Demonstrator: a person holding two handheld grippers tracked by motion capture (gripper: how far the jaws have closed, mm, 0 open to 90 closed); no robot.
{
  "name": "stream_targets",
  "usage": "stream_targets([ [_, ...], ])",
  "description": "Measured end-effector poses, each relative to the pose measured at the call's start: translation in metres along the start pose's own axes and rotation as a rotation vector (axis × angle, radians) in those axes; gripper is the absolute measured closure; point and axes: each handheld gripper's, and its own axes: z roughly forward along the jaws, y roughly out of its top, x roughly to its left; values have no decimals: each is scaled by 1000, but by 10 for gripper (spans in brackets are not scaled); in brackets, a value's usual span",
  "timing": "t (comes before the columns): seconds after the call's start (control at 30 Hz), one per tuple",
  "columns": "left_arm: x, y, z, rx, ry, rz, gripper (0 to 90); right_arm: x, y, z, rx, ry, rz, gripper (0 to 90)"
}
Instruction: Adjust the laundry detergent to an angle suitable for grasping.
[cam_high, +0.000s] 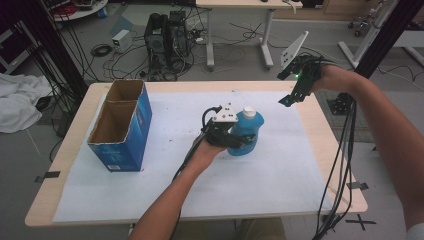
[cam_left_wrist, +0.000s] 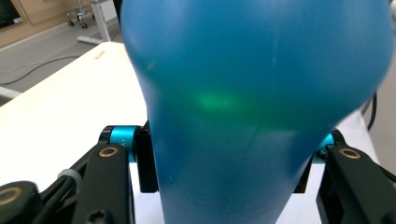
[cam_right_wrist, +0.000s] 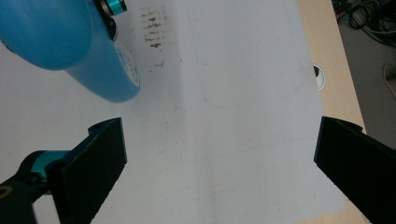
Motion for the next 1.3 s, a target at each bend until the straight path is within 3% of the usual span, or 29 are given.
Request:
stream_targets([
  [0.2,16,-6,-16,-1,-82,-22,444,4,3,-2,3,-3,-1,14],
  [0.3,19,-9,-21,2,-113,-10,444,5,3,-2,8,-10,-10,14],
  [0.43,21,-12,-25,19,-174,44,444,6,6,-1,8,-7,-14,14],
  [0.5,20,-14,-24,14,-208,21,445,8,7,-1,13,-7,-12,14],
  [0.63,22,-19,-20,30,-249,40,444,8,8,0,20,-7,-12,14],
  [1.03,18,-28,-11,30,-314,82,446,10,10,1,27,-7,-11,14],
  [1.17,14,-32,-6,61,-327,80,445,10,11,1,27,-4,-17,14],
  [1.27,13,-36,-5,64,-321,81,445,10,11,2,28,-5,-16,14],
  [1.3,12,-37,-4,55,-321,64,445,10,12,2,33,-2,-16,14],
])
